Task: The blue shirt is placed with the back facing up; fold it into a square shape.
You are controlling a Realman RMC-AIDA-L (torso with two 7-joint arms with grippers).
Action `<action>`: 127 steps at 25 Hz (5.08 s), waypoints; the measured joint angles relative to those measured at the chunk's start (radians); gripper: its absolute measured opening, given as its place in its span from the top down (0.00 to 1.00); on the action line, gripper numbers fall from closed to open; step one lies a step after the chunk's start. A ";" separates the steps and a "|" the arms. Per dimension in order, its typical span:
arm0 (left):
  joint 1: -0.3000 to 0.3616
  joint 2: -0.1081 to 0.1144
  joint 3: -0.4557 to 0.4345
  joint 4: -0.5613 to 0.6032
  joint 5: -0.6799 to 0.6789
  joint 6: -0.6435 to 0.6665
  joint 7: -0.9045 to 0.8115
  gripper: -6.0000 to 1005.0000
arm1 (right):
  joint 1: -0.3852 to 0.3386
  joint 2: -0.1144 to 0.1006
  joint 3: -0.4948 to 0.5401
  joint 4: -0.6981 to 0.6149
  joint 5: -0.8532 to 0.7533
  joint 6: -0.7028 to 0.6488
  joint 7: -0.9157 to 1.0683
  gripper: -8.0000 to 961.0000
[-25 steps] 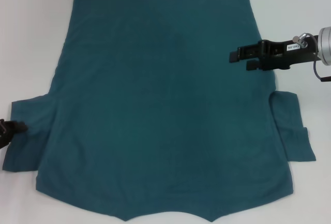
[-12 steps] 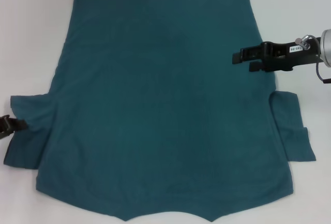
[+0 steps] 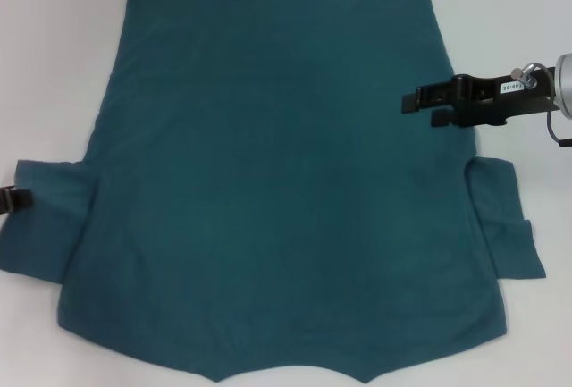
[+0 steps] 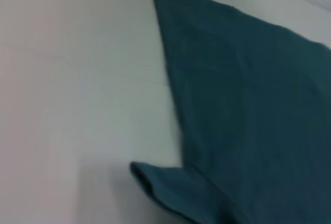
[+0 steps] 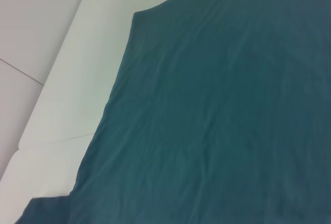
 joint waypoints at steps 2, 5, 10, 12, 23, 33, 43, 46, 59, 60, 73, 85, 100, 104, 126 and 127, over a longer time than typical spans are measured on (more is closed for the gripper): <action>-0.001 0.000 0.000 0.014 0.029 -0.017 -0.016 0.99 | 0.000 0.000 0.000 0.000 0.000 0.000 0.001 0.25; -0.005 0.004 -0.006 0.025 0.061 -0.033 -0.030 0.99 | 0.000 0.001 0.000 0.000 0.001 0.000 0.001 0.25; -0.033 0.014 -0.008 0.029 0.142 -0.046 -0.040 0.99 | 0.001 0.001 0.001 0.000 0.002 0.002 0.002 0.25; -0.044 0.017 -0.008 0.034 0.165 -0.047 -0.053 0.99 | 0.001 0.001 0.001 0.000 0.002 0.001 0.002 0.25; -0.069 0.026 0.002 0.094 0.178 0.004 -0.104 0.99 | 0.001 0.001 0.002 0.000 0.002 -0.001 0.003 0.25; -0.122 0.025 0.008 0.094 0.173 0.221 -0.293 0.99 | 0.000 0.002 -0.001 0.000 0.002 -0.010 0.003 0.25; -0.239 0.016 0.001 -0.075 0.168 0.211 -0.405 0.99 | 0.001 0.012 -0.004 0.000 0.002 -0.009 -0.007 0.25; -0.268 0.013 0.004 -0.117 0.168 0.174 -0.408 0.99 | 0.002 0.012 -0.004 0.000 0.002 -0.010 -0.006 0.25; -0.315 0.008 0.181 -0.129 0.177 0.089 -0.332 0.99 | 0.000 0.013 -0.004 0.000 0.001 -0.011 -0.004 0.25; -0.315 0.006 0.196 -0.123 0.177 0.087 -0.309 0.99 | 0.000 0.013 -0.003 0.000 0.001 -0.011 -0.005 0.25; -0.277 -0.054 0.408 -0.066 0.214 -0.055 -0.142 0.99 | -0.008 0.013 0.000 0.000 0.000 -0.010 -0.006 0.25; -0.276 -0.061 0.449 -0.066 0.232 -0.060 -0.122 0.99 | -0.011 0.013 0.000 0.000 -0.002 -0.003 -0.005 0.25; -0.244 -0.084 0.400 0.032 0.208 -0.030 -0.159 0.70 | -0.015 0.011 -0.005 0.000 -0.005 -0.009 -0.009 0.25; -0.226 -0.066 0.202 0.035 0.123 0.115 -0.203 0.63 | -0.017 0.002 -0.009 -0.010 -0.006 -0.050 -0.050 0.25; -0.033 -0.002 -0.225 -0.160 -0.104 0.577 -0.050 0.11 | -0.090 0.004 0.065 -0.084 0.000 -0.129 -0.137 0.26; -0.032 -0.003 -0.225 -0.160 -0.106 0.574 -0.049 0.11 | -0.099 0.001 0.065 -0.084 -0.001 -0.138 -0.135 0.26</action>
